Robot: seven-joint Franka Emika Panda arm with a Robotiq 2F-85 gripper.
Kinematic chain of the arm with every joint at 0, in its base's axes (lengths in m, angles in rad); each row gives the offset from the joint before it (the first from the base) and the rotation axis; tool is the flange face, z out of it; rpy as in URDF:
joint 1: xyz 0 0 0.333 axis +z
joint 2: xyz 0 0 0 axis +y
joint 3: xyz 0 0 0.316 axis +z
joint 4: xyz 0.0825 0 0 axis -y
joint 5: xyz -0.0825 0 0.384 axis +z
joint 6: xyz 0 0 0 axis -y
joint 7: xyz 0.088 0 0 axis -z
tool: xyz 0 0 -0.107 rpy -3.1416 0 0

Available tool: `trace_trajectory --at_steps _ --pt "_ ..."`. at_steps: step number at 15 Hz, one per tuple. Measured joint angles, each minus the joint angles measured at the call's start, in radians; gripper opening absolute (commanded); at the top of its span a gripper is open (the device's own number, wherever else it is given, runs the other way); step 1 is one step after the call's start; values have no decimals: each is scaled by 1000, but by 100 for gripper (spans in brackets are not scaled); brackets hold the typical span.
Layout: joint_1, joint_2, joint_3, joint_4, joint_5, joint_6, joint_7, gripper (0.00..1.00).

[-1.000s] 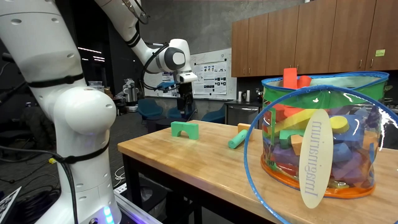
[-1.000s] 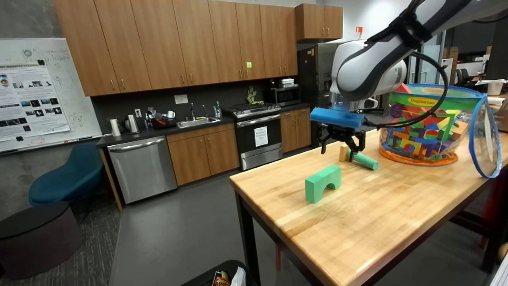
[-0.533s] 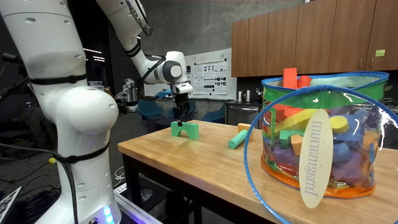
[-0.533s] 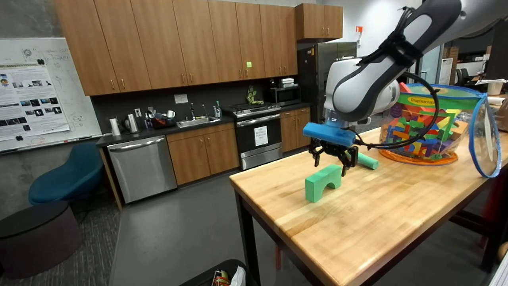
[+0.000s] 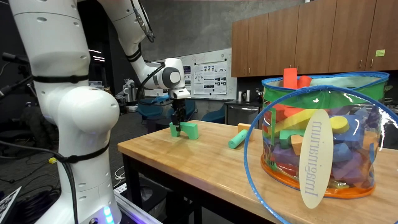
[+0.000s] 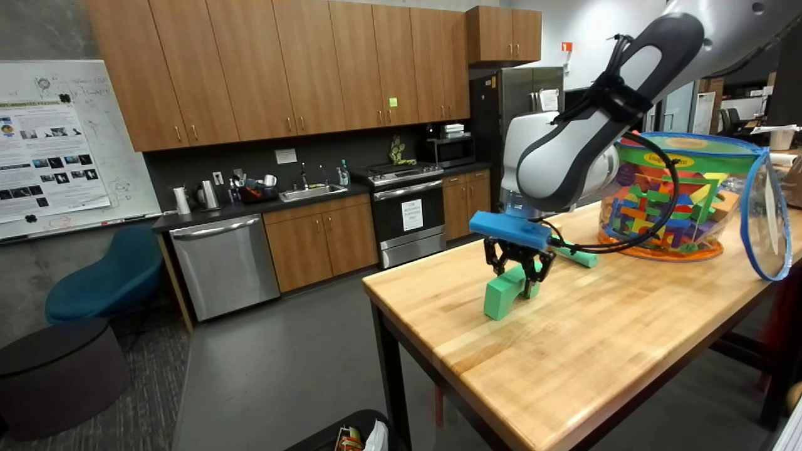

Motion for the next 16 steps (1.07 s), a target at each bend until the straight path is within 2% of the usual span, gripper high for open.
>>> trace_trajectory --at_steps 2,6,9,12,16 --pt "0 -1 -2 8 -11 0 4 16" --pt "0 -21 -17 26 -34 -13 -13 16" --pt "0 -64 -41 38 -31 -66 -96 16" --pt "0 -135 -81 68 -8 -181 -261 16" --pt "-14 -241 -135 150 -9 -435 -495 16"
